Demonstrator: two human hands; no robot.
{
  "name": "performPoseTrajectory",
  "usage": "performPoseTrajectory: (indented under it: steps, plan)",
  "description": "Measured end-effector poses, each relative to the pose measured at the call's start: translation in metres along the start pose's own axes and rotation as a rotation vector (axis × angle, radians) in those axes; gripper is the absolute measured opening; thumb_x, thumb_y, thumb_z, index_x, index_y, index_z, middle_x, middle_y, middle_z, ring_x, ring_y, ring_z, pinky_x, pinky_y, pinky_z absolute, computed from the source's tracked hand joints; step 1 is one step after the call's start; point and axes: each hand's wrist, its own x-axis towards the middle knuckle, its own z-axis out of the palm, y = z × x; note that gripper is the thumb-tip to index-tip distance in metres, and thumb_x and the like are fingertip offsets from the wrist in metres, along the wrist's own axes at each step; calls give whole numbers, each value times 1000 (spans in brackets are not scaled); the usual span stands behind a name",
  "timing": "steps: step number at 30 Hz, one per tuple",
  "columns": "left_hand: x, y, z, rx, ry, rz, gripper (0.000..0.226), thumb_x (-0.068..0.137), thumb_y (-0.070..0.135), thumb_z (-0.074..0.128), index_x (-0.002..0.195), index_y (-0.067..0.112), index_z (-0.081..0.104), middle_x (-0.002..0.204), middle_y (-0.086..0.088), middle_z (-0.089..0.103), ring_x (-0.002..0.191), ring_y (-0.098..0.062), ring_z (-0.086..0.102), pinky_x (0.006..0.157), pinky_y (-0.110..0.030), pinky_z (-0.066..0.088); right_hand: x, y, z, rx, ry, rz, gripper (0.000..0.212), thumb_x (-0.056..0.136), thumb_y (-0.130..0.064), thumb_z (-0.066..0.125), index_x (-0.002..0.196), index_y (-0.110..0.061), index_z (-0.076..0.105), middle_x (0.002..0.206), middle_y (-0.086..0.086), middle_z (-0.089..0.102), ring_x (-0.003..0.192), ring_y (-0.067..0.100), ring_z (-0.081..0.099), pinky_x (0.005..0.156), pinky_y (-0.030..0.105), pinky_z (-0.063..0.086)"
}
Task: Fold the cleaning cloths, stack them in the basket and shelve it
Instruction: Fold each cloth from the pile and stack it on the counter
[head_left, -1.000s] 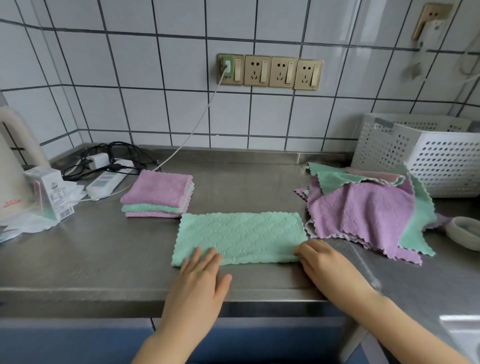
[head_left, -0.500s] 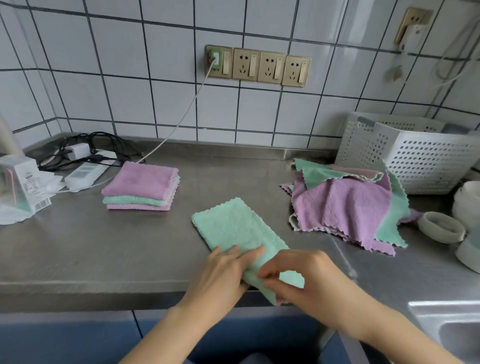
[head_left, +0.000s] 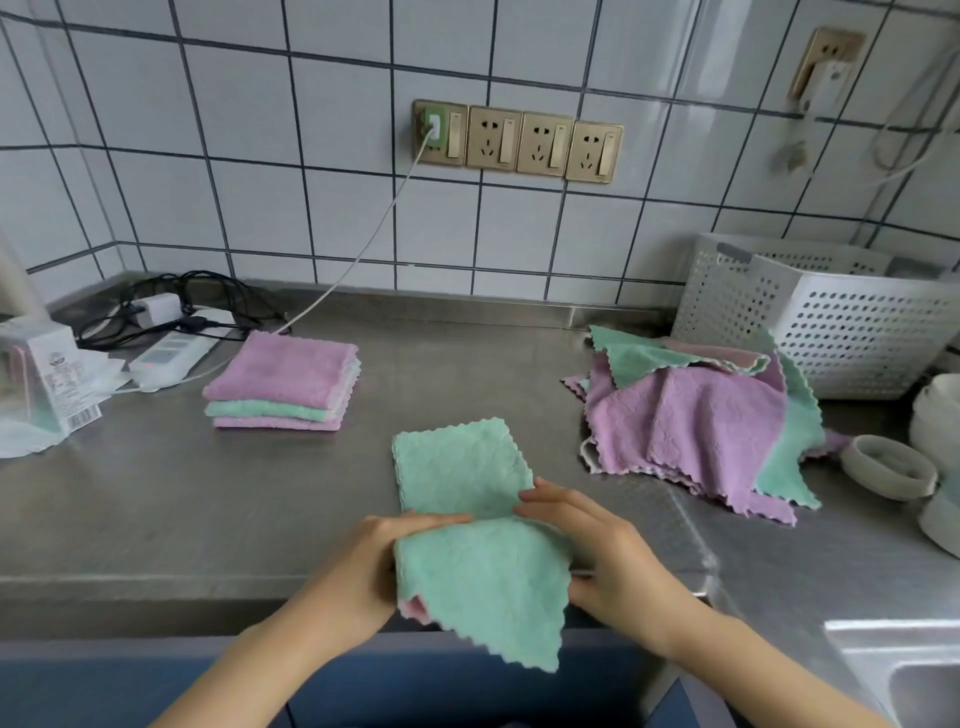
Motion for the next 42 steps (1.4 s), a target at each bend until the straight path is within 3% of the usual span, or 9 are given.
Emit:
performPoseTrajectory:
  steps: [4, 7, 13, 17, 21, 27, 31, 37, 42]
  plan:
    - [-6, 0, -5, -48, -17, 4, 52, 81, -10, 62, 114, 31, 67, 100, 17, 71, 92, 12, 62, 75, -8, 50, -2, -5, -10, 298, 28, 157, 22, 78, -2, 70, 92, -18, 74, 93, -7, 74, 93, 6, 68, 78, 21, 52]
    - [-5, -5, -8, 37, 167, 76, 60, 83, -10, 60, 95, 48, 71, 98, 26, 70, 97, 8, 63, 87, -11, 48, 8, -9, -13, 434, 55, 258, 32, 74, 11, 63, 67, -19, 71, 68, 0, 69, 65, 5, 59, 58, 22, 47]
    - [46, 1, -20, -321, 332, -203, 8, 84, 7, 67, 90, 9, 72, 83, -4, 73, 76, -14, 67, 68, -30, 54, 78, -2, -9, 445, 221, 524, 27, 86, -1, 56, 60, -8, 53, 51, -4, 43, 48, 8, 39, 41, 18, 34]
    - [63, -9, -12, -349, 285, -453, 15, 82, 10, 70, 92, -1, 68, 89, -17, 73, 80, -26, 72, 72, -44, 59, 100, 21, 13, 366, 141, 825, 39, 83, -19, 63, 53, -16, 38, 49, 0, 27, 40, 14, 27, 36, 17, 21]
    - [68, -17, -9, -217, 344, -441, 20, 76, 20, 73, 80, 1, 68, 80, -16, 73, 78, -29, 71, 69, -50, 57, 103, 20, 23, 91, 195, 770, 51, 86, -33, 57, 48, -18, 27, 46, -2, 26, 47, 16, 27, 44, 28, 22]
    - [69, -29, -5, -111, 402, -371, 46, 64, 46, 67, 74, 3, 53, 58, -7, 53, 59, -25, 54, 56, -38, 45, 95, 18, 32, -119, 243, 654, 36, 95, -28, 47, 63, -12, 41, 64, 8, 54, 72, 31, 54, 63, 34, 36]
    - [66, -21, 1, 152, 500, -270, 30, 79, 29, 68, 103, 21, 53, 68, 1, 62, 63, -19, 57, 56, -33, 42, 97, 10, 35, -191, 210, 671, 16, 96, -20, 39, 103, -7, 46, 93, 16, 63, 87, 36, 59, 65, 34, 38]
    - [61, -31, 4, 851, 449, 222, 39, 76, 28, 62, 115, 24, 60, 119, 5, 57, 101, -21, 58, 75, -35, 56, 93, 0, 38, -643, 46, 484, 41, 96, -15, 31, 136, -21, 30, 111, 9, 49, 85, 36, 64, 59, 34, 36]
    - [59, -34, -6, 789, 111, -235, 73, 87, 60, 8, 150, 25, 17, 160, 3, 10, 147, -27, 1, 117, -42, 9, 88, 5, 33, -668, -24, 523, 46, 99, -31, 25, 145, -29, 26, 122, 11, 42, 92, 36, 63, 65, 36, 36]
